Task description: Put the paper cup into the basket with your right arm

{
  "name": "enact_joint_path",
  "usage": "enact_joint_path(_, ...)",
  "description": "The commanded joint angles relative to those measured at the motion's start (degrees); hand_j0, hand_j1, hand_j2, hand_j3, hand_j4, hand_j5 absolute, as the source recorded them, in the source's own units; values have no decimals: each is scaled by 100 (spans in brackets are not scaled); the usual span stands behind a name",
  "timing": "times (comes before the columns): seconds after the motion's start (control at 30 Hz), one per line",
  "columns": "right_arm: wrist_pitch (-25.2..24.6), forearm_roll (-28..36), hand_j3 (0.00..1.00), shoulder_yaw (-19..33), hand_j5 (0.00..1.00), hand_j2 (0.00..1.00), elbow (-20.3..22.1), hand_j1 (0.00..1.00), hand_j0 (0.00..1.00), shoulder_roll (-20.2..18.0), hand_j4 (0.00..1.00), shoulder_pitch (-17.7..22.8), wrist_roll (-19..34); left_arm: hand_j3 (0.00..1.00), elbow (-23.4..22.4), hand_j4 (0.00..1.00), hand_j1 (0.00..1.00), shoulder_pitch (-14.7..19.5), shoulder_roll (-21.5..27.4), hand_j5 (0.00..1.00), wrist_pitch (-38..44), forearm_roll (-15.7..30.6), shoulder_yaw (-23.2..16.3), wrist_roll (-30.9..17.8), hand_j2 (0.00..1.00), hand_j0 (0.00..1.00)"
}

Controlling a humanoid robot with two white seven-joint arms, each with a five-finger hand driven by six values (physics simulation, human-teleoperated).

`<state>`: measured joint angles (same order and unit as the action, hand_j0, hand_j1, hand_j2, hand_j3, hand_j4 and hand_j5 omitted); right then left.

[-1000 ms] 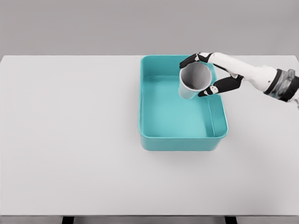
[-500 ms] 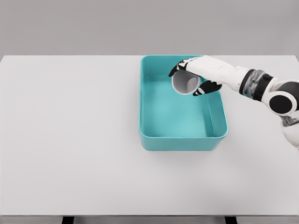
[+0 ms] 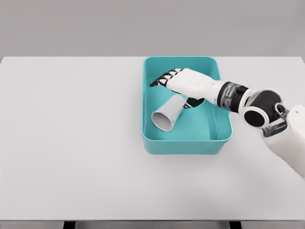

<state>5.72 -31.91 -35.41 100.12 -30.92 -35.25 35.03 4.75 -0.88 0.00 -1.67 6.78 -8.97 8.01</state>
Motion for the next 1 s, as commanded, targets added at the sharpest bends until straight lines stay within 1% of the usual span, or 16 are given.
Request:
enact_joint_path(0.0, 60, 342, 100, 350, 100, 100, 25, 100, 100, -98, 100, 0, -3, 100, 0, 100, 100, 0, 0, 100, 0, -1, 0, -1, 100, 100)
enact_joint_path(0.03, 192, 729, 100, 710, 100, 100, 25, 100, 100, -230, 100, 44, -3, 100, 0, 100, 100, 0, 0, 100, 0, -1, 0, -1, 100, 100)
enact_joint_path(0.07, 385, 1299, 100, 1202, 100, 100, 25, 100, 100, -362, 100, 158, -3, 100, 0, 100, 100, 0, 0, 100, 0, -1, 0, -1, 100, 100)
enact_joint_path(0.1, 570, 2099, 100, 1703, 100, 100, 17, 100, 100, -520, 100, 316, -3, 100, 0, 100, 100, 0, 0, 100, 0, -1, 0, -1, 100, 100)
enact_joint_path(0.17, 895, 3269, 100, 2222, 100, 100, -27, 100, 100, -828, 100, 589, -3, 100, 0, 100, 100, 0, 0, 100, 0, -1, 0, -1, 100, 100)
enact_joint_path(0.2, 974, 3507, 100, 2433, 100, 100, -19, 100, 100, -960, 100, 764, -3, 100, 0, 100, 100, 0, 0, 100, 0, -1, 0, -1, 100, 100)
enact_joint_path(0.23, 983, 3525, 100, 2547, 100, 100, -19, 100, 100, -986, 100, 870, -3, 100, 0, 100, 100, 0, 0, 100, 0, -1, 0, -1, 100, 100)
enact_joint_path(0.27, 1001, 3533, 100, 2802, 100, 100, -27, 100, 100, -986, 100, 1081, -3, 100, 0, 100, 100, 0, 0, 100, 0, -1, 0, -1, 100, 100)
enact_joint_path(0.33, 1045, 3533, 100, 3031, 100, 100, -89, 100, 100, -986, 100, 1353, -3, 100, 0, 100, 100, 0, 0, 100, 0, -1, 0, -1, 100, 100)
enact_joint_path(0.4, 1150, 3525, 100, 3444, 100, 100, -300, 100, 100, -969, 100, 1722, -3, 100, 0, 100, 100, 0, 0, 100, 0, -1, 0, -1, 100, 100)
enact_joint_path(0.47, 1168, 3472, 100, 3541, 100, 100, -440, 100, 100, -969, 100, 1934, -3, 100, 0, 100, 100, 0, 0, 100, 0, -1, 0, -1, 100, 100)
enact_joint_path(0.67, 1185, 3463, 100, 3594, 100, 100, -467, 100, 100, -960, 100, 2197, -3, 100, 0, 100, 100, 0, 0, 100, 0, -1, 0, -1, 100, 100)
enact_joint_path(0.97, 1177, 3454, 100, 3629, 100, 100, -484, 100, 100, -916, 100, 2224, -3, 100, 0, 100, 100, 0, 0, 100, 0, -1, 0, -1, 100, 100)
